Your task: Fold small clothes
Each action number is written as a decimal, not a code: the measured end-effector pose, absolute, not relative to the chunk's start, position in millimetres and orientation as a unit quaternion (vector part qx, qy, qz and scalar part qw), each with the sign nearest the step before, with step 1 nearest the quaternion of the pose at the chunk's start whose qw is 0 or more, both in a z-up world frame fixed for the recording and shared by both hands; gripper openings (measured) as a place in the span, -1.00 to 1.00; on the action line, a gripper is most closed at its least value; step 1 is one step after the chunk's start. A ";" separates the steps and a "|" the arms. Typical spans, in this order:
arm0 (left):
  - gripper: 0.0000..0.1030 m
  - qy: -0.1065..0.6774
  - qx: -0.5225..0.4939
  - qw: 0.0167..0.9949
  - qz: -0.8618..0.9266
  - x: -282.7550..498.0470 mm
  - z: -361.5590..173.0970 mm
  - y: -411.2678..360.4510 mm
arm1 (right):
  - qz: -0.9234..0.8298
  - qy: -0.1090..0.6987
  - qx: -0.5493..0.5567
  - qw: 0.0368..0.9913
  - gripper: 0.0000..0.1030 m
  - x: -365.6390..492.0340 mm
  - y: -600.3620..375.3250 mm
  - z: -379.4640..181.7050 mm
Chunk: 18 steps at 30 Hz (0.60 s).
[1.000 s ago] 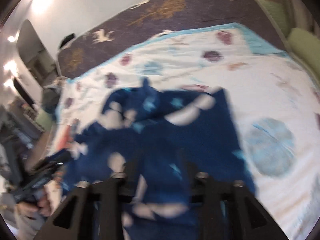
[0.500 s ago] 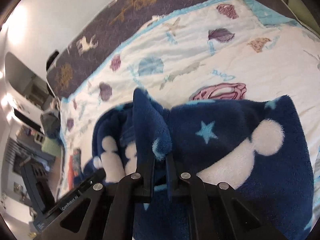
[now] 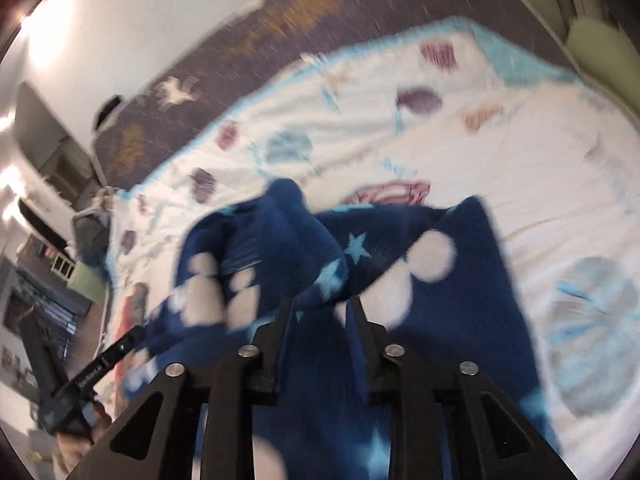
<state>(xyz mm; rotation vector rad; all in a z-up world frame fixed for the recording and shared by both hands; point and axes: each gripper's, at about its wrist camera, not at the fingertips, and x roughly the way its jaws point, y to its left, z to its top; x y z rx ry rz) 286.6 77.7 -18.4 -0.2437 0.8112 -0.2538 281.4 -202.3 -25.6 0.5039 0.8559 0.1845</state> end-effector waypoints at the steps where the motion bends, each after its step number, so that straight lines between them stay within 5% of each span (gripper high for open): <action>1: 0.08 0.384 -0.113 0.907 -0.129 271.8 -12.7 80.9 | 0.094 0.404 0.232 0.879 -0.26 266.9 -204.3 -18.9; 4: 0.17 0.366 -0.092 0.914 -0.147 220.9 -4.1 92.7 | 0.090 0.399 0.178 0.895 -0.05 214.4 -205.9 -4.6; 9: 0.41 0.363 -0.087 0.916 -0.145 154.6 -12.8 114.6 | 0.087 0.420 0.141 0.892 -0.05 130.2 -217.4 -14.4; 18: 0.41 0.377 -0.094 0.910 -0.144 57.1 -30.2 129.5 | 0.087 0.419 0.153 0.891 -0.05 26.8 -224.4 -26.3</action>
